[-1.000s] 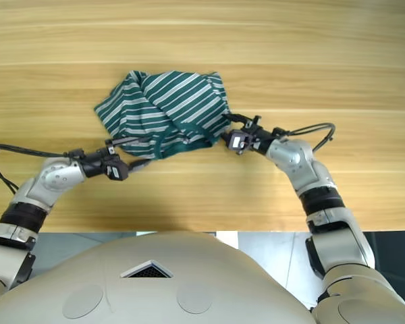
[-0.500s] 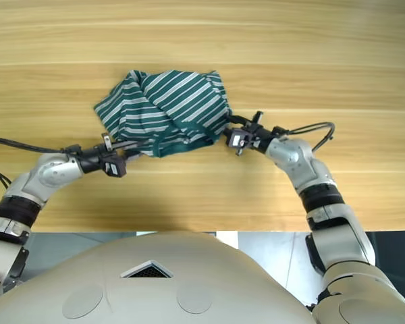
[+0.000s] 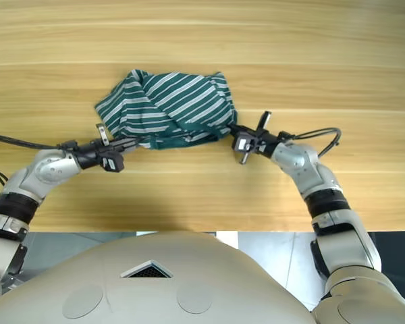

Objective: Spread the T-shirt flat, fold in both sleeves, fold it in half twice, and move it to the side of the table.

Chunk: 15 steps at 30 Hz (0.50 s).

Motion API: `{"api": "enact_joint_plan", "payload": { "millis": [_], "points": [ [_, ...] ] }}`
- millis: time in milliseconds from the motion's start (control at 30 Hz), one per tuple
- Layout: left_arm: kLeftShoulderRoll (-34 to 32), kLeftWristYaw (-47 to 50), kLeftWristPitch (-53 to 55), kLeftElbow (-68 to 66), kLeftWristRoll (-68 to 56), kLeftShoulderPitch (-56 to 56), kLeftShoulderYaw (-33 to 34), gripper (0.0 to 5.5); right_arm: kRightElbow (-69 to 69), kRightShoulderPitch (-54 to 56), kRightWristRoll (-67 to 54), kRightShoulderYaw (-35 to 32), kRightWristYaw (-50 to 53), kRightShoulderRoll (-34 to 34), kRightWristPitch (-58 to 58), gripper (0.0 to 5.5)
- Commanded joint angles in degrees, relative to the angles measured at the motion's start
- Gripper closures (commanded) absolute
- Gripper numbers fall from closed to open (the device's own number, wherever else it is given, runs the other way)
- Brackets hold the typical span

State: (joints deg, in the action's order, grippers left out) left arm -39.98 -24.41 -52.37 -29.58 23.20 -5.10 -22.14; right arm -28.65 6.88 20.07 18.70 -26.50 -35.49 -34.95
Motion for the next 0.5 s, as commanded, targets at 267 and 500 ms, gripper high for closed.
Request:
{"api": "enact_joint_plan", "payload": {
  "millis": [267,500],
  "points": [
    [-2.17,2.20,1.97,-14.63,-12.40,-41.29,14.12,5.47,-10.70,40.39,-9.79,-14.46,1.11,-6.01,2.85,5.50],
    [-7.76,2.84,-2.15,-19.05,-9.48,-55.28,17.37,5.47,-10.54,49.61,-14.18,-18.91,-2.08,-8.12,0.50,5.50]
  ]
}}
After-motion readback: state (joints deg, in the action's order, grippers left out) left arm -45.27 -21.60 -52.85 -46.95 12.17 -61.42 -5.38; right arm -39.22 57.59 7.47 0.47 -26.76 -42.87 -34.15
